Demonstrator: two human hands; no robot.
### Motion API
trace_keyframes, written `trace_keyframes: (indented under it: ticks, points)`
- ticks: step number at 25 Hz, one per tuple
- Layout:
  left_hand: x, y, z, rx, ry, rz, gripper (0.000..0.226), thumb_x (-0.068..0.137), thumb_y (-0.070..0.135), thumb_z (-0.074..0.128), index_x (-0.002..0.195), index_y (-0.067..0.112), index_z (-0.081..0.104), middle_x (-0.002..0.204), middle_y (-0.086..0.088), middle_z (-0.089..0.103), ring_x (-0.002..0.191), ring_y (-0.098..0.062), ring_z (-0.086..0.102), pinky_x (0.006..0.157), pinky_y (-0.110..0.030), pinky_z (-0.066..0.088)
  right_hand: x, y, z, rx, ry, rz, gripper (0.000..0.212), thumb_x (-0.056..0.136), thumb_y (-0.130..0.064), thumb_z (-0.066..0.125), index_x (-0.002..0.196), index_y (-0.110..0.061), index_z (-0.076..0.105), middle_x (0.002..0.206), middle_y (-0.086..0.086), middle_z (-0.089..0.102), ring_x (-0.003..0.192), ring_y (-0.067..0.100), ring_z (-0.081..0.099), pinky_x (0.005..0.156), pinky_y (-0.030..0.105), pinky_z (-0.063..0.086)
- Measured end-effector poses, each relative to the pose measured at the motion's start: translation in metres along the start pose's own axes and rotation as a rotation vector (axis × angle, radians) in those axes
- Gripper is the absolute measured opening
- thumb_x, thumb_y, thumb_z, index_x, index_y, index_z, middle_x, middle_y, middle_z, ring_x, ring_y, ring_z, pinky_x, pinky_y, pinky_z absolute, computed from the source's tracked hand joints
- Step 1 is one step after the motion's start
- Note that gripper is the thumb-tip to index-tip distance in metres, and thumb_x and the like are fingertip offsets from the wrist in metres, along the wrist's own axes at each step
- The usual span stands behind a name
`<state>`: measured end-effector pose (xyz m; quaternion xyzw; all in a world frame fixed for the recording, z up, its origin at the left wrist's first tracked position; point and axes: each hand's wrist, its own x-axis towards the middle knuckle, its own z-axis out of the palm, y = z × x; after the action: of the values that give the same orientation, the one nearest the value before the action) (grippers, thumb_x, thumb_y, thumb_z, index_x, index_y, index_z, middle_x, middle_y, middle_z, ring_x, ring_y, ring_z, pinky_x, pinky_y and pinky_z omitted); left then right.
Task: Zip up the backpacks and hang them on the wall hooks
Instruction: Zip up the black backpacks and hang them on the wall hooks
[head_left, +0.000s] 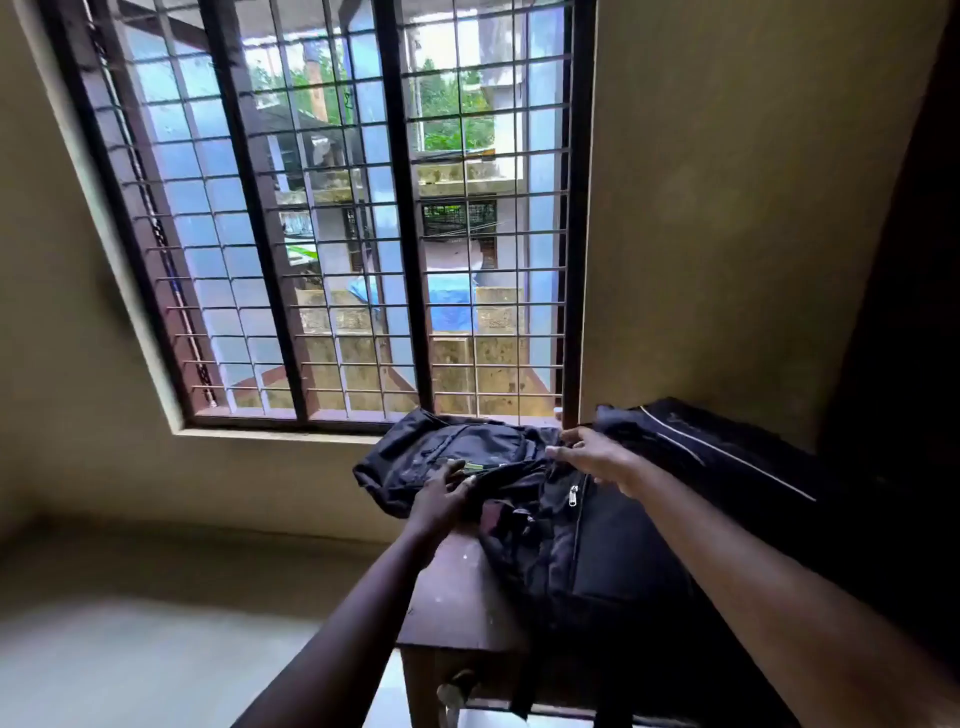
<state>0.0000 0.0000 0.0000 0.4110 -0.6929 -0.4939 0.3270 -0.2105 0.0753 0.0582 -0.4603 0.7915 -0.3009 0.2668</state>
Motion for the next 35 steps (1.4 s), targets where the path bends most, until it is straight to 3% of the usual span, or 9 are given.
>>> trace_keyframes:
  ticks: [4,11,14,18,22,25,31,33,35]
  points:
    - [0.087,-0.028,-0.006,0.373,-0.107,0.148,0.045,0.09,0.022,0.057,0.132,0.009,0.05,0.132,-0.013,0.058,0.121,-0.024,0.056,0.103,-0.033,0.043,0.06,0.005,0.021,-0.158,0.167,0.193,0.079,0.075,-0.065,0.057,0.135,-0.015,0.042,0.143,0.016,0.04,0.131,0.03,0.041,0.104,0.036,0.037]
    - [0.228,-0.077,0.022,0.804,-0.42,0.369,0.053,0.091,0.036,0.05,0.138,0.017,0.04,0.139,-0.01,0.049,0.128,-0.027,0.045,0.104,-0.032,0.035,0.147,0.008,0.082,-0.105,0.422,0.604,0.101,0.08,-0.047,0.064,0.149,-0.008,0.001,0.155,0.028,0.004,0.145,0.04,0.007,0.116,0.045,0.013]
    - [0.263,-0.093,0.042,0.869,-0.458,0.386,0.065,0.086,0.047,0.051,0.142,0.019,0.032,0.14,-0.009,0.045,0.13,-0.028,0.041,0.106,-0.035,0.035,0.164,0.027,0.108,-0.371,0.493,0.734,0.077,0.08,-0.037,0.059,0.145,-0.014,0.024,0.155,0.027,0.0,0.142,0.049,-0.002,0.109,0.067,0.004]
    - [0.299,-0.132,0.075,0.989,-0.596,0.393,0.077,0.085,0.055,0.047,0.147,0.017,0.024,0.155,-0.004,0.028,0.144,-0.025,0.022,0.118,-0.041,0.018,0.18,0.045,0.113,-0.619,0.451,0.797,0.034,0.073,-0.01,0.048,0.095,-0.019,0.073,0.124,0.028,0.059,0.111,0.056,0.053,0.083,0.067,0.045]
    - [0.304,-0.168,0.096,0.713,-0.528,0.298,0.065,0.089,0.049,0.048,0.142,0.011,0.039,0.15,-0.007,0.04,0.141,-0.025,0.032,0.114,-0.036,0.025,0.166,0.067,0.112,-0.677,0.556,0.674,0.03,0.065,-0.008,0.045,0.068,-0.02,0.072,0.089,0.012,0.076,0.072,0.039,0.072,0.041,0.036,0.053]
    - [0.302,-0.164,0.099,0.55,-0.388,0.239,0.034,0.092,0.029,0.05,0.117,0.01,0.063,0.127,-0.015,0.062,0.12,-0.03,0.055,0.095,-0.036,0.043,0.156,0.058,0.115,-0.72,0.627,0.597,0.028,0.061,-0.003,0.053,0.072,-0.019,0.072,0.085,0.008,0.077,0.069,0.035,0.073,0.03,0.027,0.046]
    - [0.262,-0.111,0.059,0.344,-0.269,0.27,0.028,0.093,0.028,0.05,0.105,0.01,0.067,0.099,-0.027,0.069,0.095,-0.043,0.063,0.071,-0.04,0.042,0.125,0.059,0.125,-0.659,0.71,0.398,0.044,0.051,0.007,0.083,0.09,-0.009,0.072,0.093,0.008,0.077,0.082,0.034,0.072,0.038,0.033,0.054]
    - [0.239,-0.104,0.039,0.229,-0.229,0.253,0.029,0.093,0.03,0.052,0.107,0.011,0.068,0.099,-0.025,0.07,0.096,-0.04,0.064,0.071,-0.037,0.041,0.114,0.047,0.121,-0.679,0.75,0.344,0.038,0.056,0.009,0.08,0.091,-0.005,0.072,0.092,0.015,0.075,0.078,0.037,0.072,0.039,0.036,0.052]
    - [0.219,-0.097,0.027,0.186,-0.229,0.214,0.031,0.092,0.032,0.053,0.109,0.012,0.069,0.1,-0.024,0.07,0.097,-0.037,0.065,0.073,-0.037,0.043,0.104,0.03,0.117,-0.577,0.758,0.336,0.032,0.081,0.003,0.06,0.112,-0.003,0.065,0.115,0.02,0.067,0.098,0.041,0.067,0.064,0.042,0.056]
